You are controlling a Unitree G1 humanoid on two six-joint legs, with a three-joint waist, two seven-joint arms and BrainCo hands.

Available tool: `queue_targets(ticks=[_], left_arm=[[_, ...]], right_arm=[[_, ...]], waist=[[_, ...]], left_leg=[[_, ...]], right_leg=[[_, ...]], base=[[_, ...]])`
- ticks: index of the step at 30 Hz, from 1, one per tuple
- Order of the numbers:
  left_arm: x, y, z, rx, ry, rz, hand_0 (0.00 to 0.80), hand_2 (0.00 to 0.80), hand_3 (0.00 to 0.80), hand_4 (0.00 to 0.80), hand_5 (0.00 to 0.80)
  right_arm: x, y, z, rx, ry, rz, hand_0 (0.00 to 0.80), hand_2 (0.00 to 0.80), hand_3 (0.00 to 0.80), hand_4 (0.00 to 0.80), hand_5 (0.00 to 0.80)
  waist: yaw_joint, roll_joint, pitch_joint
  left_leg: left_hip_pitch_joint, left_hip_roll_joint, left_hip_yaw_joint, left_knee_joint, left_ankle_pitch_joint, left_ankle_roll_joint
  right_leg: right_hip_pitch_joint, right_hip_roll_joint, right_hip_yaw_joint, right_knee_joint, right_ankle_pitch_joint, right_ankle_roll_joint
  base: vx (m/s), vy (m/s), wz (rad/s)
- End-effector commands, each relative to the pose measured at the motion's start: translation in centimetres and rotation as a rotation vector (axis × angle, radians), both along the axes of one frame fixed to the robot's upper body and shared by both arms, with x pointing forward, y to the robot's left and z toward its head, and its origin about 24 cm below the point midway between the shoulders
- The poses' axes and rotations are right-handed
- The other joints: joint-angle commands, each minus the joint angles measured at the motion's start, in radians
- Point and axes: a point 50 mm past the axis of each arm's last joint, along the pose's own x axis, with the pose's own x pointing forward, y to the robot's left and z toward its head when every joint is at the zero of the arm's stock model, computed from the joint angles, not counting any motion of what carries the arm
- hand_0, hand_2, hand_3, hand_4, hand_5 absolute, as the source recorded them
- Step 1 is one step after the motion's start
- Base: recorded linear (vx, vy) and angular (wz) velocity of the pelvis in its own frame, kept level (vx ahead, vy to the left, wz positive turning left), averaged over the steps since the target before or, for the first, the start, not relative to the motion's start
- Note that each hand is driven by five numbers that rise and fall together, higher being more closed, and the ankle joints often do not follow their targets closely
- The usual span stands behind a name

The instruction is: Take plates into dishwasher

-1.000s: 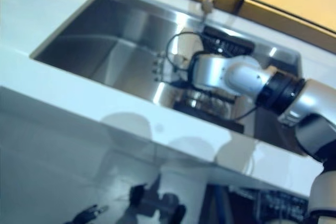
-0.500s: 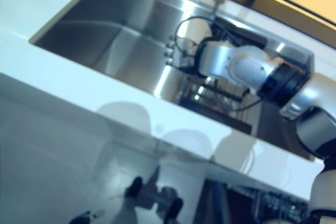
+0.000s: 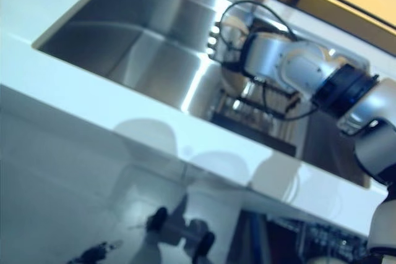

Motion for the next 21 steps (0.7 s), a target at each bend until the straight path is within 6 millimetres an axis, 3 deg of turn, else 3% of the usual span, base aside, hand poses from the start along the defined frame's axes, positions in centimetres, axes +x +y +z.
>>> queue_targets(ticks=[1, 7, 8, 9, 10, 11, 21], left_arm=[[-1.1, 1.1, -0.1, -0.009, 0.027, 0.05, 0.0, 0.0, 0.0, 0.0, 0.0], [-0.7, 1.2, 0.1, -0.015, 0.017, 0.058, 0.0, 0.0, 0.0, 0.0, 0.0], [-0.6, 1.1, 0.1, -0.021, 0.013, 0.06, 0.0, 0.0, 0.0, 0.0, 0.0], [-0.5, 1.1, 0.2, -0.025, 0.009, 0.062, 0.0, 0.0, 0.0, 0.0, 0.0], [-0.4, 1.1, 0.2, -0.026, 0.009, 0.063, 0.0, 0.0, 0.0, 0.0, 0.0], [-0.3, 1.0, 0.2, -0.033, 0.005, 0.064, 0.0, 0.0, 0.0, 0.0, 0.0], [0.4, 0.7, 0.4, -0.064, -0.019, 0.068, 0.0, 0.0, 0.0, 0.0, 0.0]], right_arm=[[-0.2, -1.7, 2.8, -0.036, -0.105, -0.097, 0.0, 0.0, 0.0, 0.0, 0.0], [0.2, -2.4, 3.0, -0.018, -0.105, -0.122, 0.0, 0.0, 0.0, 0.0, 0.0], [0.2, -2.5, 3.0, -0.026, -0.103, -0.125, 0.151, 0.151, 0.151, 0.151, 0.151], [0.3, -2.5, 3.0, -0.029, -0.102, -0.122, 0.483, 0.483, 0.483, 0.483, 0.483], [0.3, -2.5, 3.0, -0.029, -0.102, -0.121, 0.53, 0.53, 0.53, 0.53, 0.53], [0.4, -2.6, 3.0, -0.028, -0.107, -0.118, 0.8, 0.8, 0.8, 0.8, 0.8], [0.8, -2.8, 3.3, -0.019, -0.118, -0.1, 0.8, 0.8, 0.8, 0.8, 0.8]], waist=[[-0.01, -0.034, -0.014], [-0.012, -0.031, -0.008], [-0.012, -0.028, -0.005], [-0.012, -0.025, -0.002], [-0.012, -0.025, -0.001], [-0.011, -0.02, 0.003], [0.001, 0.004, 0.02]], left_leg=[[0.005, 0.013, 0.058, -0.02, -0.025, 0.002], [-0.002, 0.016, 0.06, -0.02, -0.023, 0.0], [-0.007, 0.015, 0.059, -0.02, -0.021, -0.001], [-0.009, 0.014, 0.059, -0.02, -0.019, -0.001], [-0.009, 0.014, 0.058, -0.02, -0.019, -0.001], [-0.014, 0.013, 0.057, -0.02, -0.016, -0.001], [-0.036, 0.009, 0.055, -0.02, -0.004, -0.003]], right_leg=[[0.0, -0.069, 0.012, 0.003, 0.047, 0.094], [-0.008, -0.067, 0.014, 0.003, 0.048, 0.094], [-0.011, -0.067, 0.014, 0.003, 0.049, 0.094], [-0.013, -0.067, 0.014, 0.003, 0.05, 0.094], [-0.013, -0.067, 0.013, 0.003, 0.05, 0.094], [-0.016, -0.067, 0.013, 0.003, 0.051, 0.094], [-0.032, -0.073, -0.008, 0.005, 0.052, 0.092]], base=[[0.0, 0.0, 0.0], [0.0, 0.0, 0.0], [0.0, 0.0, 0.0], [0.0, 0.0, 0.0], [-0.031, 0.022, 0.0], [-0.03, 0.019, 0.0], [-0.01, 0.007, 0.0]])
